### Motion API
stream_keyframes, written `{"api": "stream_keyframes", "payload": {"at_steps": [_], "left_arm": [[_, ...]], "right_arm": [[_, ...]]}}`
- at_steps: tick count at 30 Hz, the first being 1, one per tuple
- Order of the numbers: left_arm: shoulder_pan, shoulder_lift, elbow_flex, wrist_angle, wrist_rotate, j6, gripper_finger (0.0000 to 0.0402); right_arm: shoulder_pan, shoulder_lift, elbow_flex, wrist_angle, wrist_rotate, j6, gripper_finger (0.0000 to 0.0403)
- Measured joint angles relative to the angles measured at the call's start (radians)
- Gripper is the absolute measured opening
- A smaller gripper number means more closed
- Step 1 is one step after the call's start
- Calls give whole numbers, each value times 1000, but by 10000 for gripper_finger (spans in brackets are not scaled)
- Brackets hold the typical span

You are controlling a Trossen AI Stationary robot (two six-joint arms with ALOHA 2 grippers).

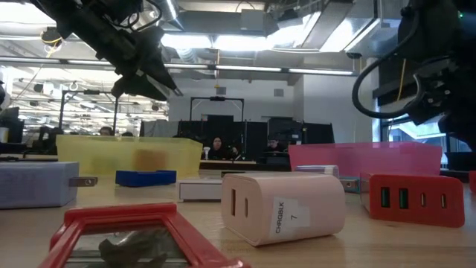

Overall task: Pick & Place Office items
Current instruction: Put the top red charger adapter into the yellow bin

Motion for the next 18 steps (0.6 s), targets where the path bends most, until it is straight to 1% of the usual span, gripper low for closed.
{"api": "stream_keyframes", "payload": {"at_steps": [4, 7, 8, 15, 18], "left_arm": [[0, 0, 0, 0, -60, 0, 212], [0, 0, 0, 1, -78, -6, 212], [0, 0, 0, 1, -77, -10, 212], [0, 0, 0, 13, -75, -10, 212], [0, 0, 0, 37, -74, -9, 212]], "right_arm": [[0, 0, 0, 26, 34, -40, 253], [0, -2, 1, 47, 62, -72, 214], [0, -2, 2, 55, 67, -76, 207], [1, -2, 3, 65, 64, -76, 207], [1, 2, 28, 69, 109, -74, 207]]}}
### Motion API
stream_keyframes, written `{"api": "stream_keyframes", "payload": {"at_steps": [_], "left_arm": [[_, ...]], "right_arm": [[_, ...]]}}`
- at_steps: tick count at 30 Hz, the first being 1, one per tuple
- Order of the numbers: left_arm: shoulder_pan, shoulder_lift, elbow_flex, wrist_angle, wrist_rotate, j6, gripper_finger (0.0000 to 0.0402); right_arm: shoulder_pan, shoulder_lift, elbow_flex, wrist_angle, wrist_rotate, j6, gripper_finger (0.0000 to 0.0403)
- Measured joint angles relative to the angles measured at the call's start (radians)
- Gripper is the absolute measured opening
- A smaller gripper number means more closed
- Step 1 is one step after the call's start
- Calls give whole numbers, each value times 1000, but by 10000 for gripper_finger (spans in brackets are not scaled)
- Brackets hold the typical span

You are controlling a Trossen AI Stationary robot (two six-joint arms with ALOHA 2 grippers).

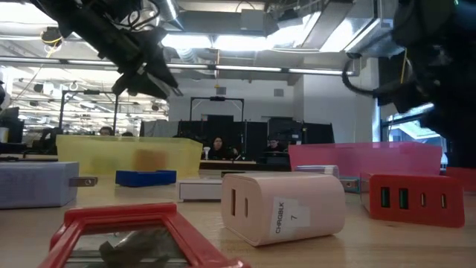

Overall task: Pick & Place Office items
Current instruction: Put the top red charger adapter into the yellow bin

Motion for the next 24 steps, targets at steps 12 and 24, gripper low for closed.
{"api": "stream_keyframes", "payload": {"at_steps": [12, 24], "left_arm": [[-28, 1, 0, 200, 68, 155, 212], [-246, 19, 0, 571, 212, 303, 213]], "right_arm": [[-18, -1, 290, 30, 487, -166, 210], [-94, -2, 387, 577, 599, -877, 213]]}}
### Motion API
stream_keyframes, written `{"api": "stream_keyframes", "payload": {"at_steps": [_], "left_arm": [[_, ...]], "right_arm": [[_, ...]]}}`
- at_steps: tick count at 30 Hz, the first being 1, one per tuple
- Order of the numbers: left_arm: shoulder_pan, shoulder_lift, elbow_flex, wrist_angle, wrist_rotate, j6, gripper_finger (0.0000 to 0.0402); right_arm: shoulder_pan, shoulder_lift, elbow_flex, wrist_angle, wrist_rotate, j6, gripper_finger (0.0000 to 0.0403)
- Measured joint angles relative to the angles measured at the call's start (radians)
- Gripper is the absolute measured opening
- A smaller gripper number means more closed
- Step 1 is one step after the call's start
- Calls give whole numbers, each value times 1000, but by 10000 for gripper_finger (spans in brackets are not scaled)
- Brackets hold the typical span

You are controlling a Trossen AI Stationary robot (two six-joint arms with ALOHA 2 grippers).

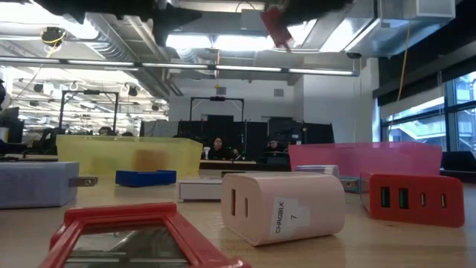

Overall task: Pick & Place Office items
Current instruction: Put the top red charger adapter into the yellow bin

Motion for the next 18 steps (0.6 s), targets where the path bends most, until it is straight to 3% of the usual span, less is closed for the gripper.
{"api": "stream_keyframes", "payload": {"at_steps": [5, 8, 15, 18], "left_arm": [[-82, 22, 0, -1, -35, 163, 228], [-128, 43, 0, 20, -90, 386, 240], [-201, 127, 0, 113, -109, 884, 248], [-220, 158, 0, 166, -109, 1018, 247]], "right_arm": [[-51, 0, 0, 172, -161, -121, 213], [-88, 0, 0, 221, -326, -114, 213], [-184, 0, 0, 248, -632, 51, 215], [-234, 4, 0, 234, -787, 169, 215]]}}
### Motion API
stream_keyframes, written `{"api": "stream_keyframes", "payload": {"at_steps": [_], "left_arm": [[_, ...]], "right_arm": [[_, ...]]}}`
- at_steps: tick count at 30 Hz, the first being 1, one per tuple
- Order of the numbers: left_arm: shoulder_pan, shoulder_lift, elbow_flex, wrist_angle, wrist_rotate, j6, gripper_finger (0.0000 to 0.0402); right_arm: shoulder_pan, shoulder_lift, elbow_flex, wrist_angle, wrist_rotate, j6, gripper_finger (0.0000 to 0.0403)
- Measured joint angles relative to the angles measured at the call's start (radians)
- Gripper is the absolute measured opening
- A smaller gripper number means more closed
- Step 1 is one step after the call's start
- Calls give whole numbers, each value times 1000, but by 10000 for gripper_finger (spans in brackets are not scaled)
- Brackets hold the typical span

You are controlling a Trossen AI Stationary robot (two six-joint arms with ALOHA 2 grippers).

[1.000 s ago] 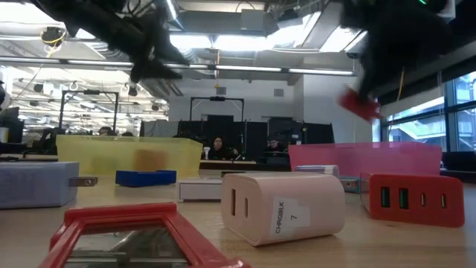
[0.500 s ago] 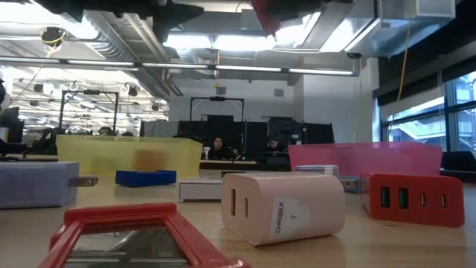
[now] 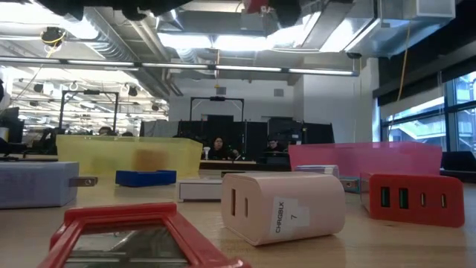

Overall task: Pick & Place Office items
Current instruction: Put the top red charger adapter into the yellow bin

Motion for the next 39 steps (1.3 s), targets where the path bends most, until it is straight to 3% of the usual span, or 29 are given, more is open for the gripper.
{"api": "stream_keyframes", "payload": {"at_steps": [5, 11, 16, 25, 33, 39], "left_arm": [[-11, 54, 0, 17, 2, -10, 248], [-11, 129, 0, 62, 56, -40, 248], [-10, 180, 14, 58, 65, -151, 247], [12, 274, 106, -40, 280, -294, 247], [12, 294, 130, -67, 283, -330, 245], [13, 290, 132, -107, 279, -336, 214]], "right_arm": [[-70, 55, 1, 0, -248, 180, 215], [-106, 157, 1, -5, -395, 266, 215], [-109, 203, 8, -5, -417, 265, 215], [-107, 288, 136, -111, -479, 194, 215], [-106, 306, 178, -173, -475, 133, 215], [-105, 306, 178, -172, -479, 108, 215]]}}
